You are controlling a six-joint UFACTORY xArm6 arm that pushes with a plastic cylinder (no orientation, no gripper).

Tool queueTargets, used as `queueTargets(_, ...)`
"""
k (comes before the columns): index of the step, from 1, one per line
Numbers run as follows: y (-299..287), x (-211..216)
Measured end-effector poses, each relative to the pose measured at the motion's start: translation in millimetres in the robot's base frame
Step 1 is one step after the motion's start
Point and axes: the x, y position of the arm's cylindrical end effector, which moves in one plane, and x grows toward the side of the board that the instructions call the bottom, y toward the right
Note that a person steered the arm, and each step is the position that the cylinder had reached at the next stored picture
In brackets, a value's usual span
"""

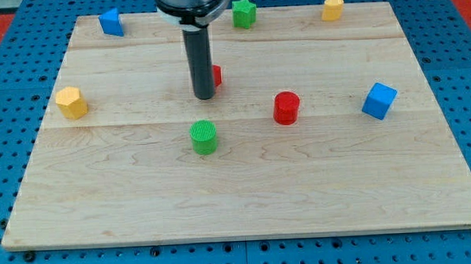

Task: Push the red circle to the bottom left corner of the board

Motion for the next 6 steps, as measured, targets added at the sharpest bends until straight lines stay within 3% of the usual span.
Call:
queueTargets(1, 37, 0)
queueTargets(6, 79, 3)
